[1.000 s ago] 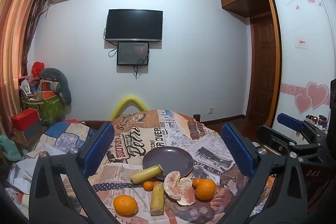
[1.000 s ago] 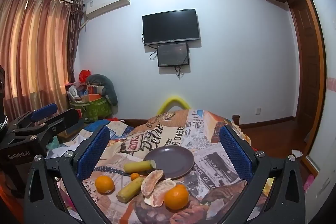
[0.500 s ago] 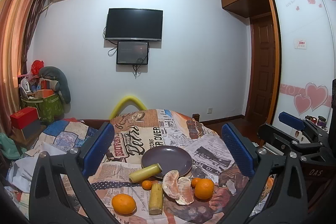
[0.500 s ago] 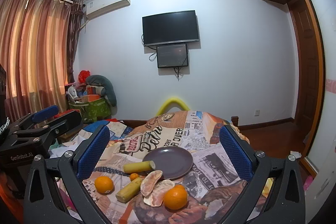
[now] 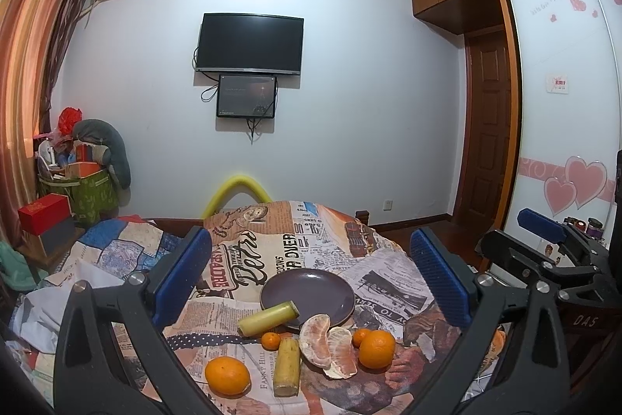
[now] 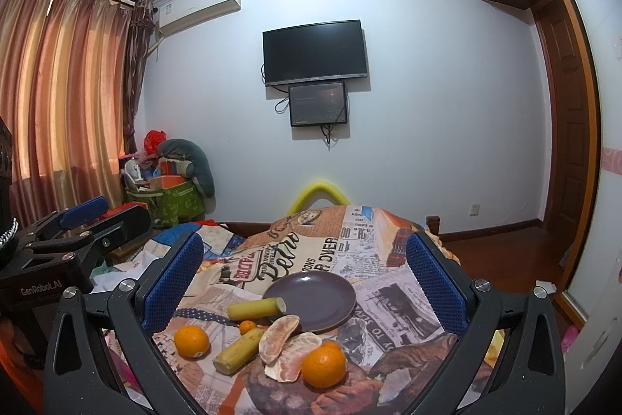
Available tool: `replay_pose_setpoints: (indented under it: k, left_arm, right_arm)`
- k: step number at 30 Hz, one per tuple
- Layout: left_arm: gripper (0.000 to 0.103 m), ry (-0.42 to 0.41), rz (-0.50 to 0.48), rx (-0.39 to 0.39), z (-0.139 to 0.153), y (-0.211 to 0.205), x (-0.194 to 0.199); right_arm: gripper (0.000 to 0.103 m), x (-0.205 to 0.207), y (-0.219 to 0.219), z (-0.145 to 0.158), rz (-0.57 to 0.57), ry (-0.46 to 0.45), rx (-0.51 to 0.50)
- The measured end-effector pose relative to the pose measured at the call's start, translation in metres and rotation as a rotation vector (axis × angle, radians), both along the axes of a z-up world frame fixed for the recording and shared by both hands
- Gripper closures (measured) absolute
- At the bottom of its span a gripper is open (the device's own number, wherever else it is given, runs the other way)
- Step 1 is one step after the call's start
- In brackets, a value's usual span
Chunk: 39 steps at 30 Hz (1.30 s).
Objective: Organize fruits
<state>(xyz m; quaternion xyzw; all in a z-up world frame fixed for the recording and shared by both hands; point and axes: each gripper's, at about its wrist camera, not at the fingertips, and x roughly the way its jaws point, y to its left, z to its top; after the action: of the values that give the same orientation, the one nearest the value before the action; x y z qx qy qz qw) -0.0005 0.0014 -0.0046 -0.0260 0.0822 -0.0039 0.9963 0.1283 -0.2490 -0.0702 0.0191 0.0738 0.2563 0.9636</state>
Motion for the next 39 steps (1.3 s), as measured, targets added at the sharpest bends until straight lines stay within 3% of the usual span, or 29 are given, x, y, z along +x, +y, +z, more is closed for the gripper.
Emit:
replay_pose_setpoints:
  k: [39]
  left_arm:
    - [0.000,-0.002,-0.004,-0.011,0.0018,0.0018,-0.0024]
  right_arm:
    - [0.000,-0.0044,0.0024,-0.0015,0.002,-0.009,-0.008]
